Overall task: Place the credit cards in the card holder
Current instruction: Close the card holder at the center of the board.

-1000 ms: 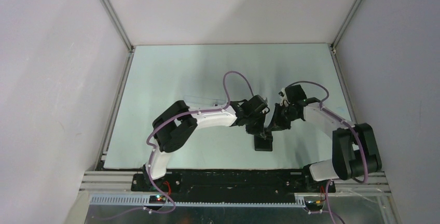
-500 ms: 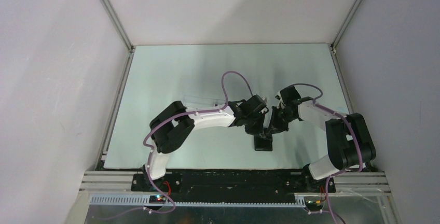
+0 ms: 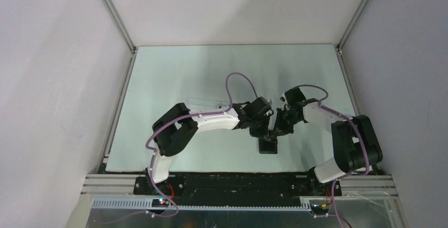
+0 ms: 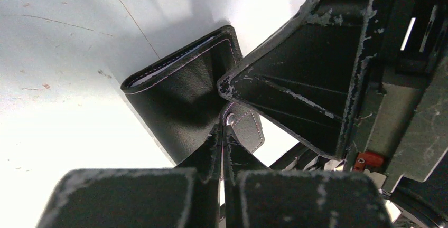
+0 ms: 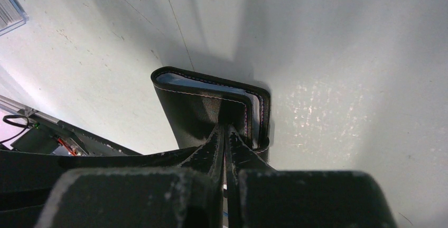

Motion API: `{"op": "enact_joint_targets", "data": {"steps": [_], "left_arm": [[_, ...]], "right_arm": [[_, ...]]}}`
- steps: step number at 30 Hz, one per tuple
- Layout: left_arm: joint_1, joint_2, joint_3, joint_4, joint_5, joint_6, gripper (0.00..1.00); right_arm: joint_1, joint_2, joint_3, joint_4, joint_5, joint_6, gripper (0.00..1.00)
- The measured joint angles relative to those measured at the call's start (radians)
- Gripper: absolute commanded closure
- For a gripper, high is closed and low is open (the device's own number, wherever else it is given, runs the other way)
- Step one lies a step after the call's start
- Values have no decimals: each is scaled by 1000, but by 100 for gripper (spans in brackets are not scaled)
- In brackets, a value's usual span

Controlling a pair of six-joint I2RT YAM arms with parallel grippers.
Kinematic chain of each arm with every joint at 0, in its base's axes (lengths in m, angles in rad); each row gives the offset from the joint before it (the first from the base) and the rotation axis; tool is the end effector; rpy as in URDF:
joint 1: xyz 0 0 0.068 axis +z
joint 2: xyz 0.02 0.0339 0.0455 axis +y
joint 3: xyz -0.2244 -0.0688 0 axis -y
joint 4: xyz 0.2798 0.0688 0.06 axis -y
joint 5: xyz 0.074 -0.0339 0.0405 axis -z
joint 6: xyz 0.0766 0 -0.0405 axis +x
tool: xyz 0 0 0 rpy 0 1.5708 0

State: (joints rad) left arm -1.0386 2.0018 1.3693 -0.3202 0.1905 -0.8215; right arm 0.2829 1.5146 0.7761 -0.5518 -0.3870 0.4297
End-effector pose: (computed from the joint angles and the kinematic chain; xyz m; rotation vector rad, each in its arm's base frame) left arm 0.2216 -0.4049 0.0788 0.3868 2.7640 -0.8733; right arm 0.2750 0.1101 0.0543 0.1344 2.9356 0.6841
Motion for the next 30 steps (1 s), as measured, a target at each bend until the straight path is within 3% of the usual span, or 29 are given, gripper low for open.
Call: {"op": "enact_joint_targets", "data": {"steps": [30], "left_arm": [[-13, 10, -14, 6, 21, 0, 100]], "right_arm": [[8, 0, 6, -7, 6, 0, 100]]}}
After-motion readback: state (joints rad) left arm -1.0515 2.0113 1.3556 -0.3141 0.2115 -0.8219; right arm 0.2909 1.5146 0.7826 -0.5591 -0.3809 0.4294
